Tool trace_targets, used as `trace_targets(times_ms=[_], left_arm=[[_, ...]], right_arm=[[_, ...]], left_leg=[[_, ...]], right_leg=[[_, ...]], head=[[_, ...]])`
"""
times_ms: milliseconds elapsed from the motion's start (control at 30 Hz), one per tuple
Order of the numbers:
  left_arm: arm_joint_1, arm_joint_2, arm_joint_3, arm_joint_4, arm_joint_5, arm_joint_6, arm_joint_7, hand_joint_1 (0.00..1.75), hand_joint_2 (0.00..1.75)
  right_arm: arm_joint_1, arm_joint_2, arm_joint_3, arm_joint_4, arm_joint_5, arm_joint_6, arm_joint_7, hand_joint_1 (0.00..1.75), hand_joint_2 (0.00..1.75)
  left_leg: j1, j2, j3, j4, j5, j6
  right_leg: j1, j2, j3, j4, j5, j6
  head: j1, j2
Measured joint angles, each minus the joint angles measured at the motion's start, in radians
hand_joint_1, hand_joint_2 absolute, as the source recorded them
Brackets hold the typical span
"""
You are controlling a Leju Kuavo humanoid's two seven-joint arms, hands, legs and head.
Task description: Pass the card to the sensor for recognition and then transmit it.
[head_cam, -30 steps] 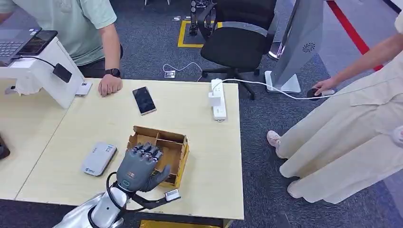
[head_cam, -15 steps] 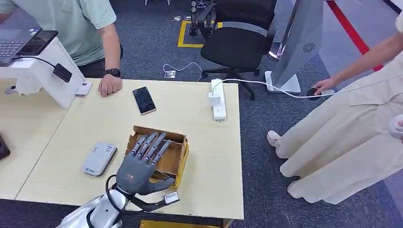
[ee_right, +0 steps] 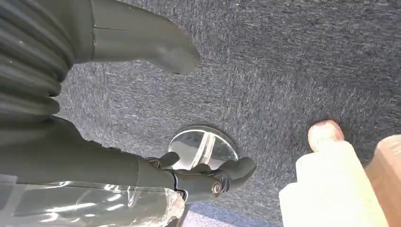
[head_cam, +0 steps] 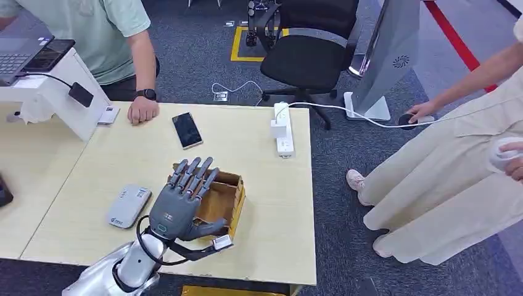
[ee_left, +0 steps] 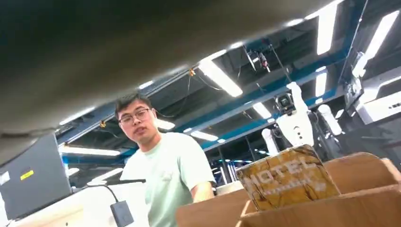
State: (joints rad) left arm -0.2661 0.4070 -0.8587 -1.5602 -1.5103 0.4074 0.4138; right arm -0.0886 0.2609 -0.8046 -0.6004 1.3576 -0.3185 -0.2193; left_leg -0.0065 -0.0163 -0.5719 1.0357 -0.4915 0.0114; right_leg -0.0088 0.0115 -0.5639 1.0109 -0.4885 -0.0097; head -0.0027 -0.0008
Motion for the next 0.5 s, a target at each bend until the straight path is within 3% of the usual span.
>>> trace_targets(times_ms=[500], left_arm=[[-0.075, -0.015, -0.063, 0.021, 0.0, -0.033, 0.026, 0.0, 0.0]], right_arm=[[-0.005, 0.006, 0.005, -0.004, 0.0, 0.003, 0.0, 0.0, 1.75]], left_leg=[[0.0, 0.0, 0.0, 0.0, 0.0, 0.0]], right_leg=[[0.0, 0.0, 0.0, 0.0, 0.0, 0.0]], head=[[0.0, 0.0]])
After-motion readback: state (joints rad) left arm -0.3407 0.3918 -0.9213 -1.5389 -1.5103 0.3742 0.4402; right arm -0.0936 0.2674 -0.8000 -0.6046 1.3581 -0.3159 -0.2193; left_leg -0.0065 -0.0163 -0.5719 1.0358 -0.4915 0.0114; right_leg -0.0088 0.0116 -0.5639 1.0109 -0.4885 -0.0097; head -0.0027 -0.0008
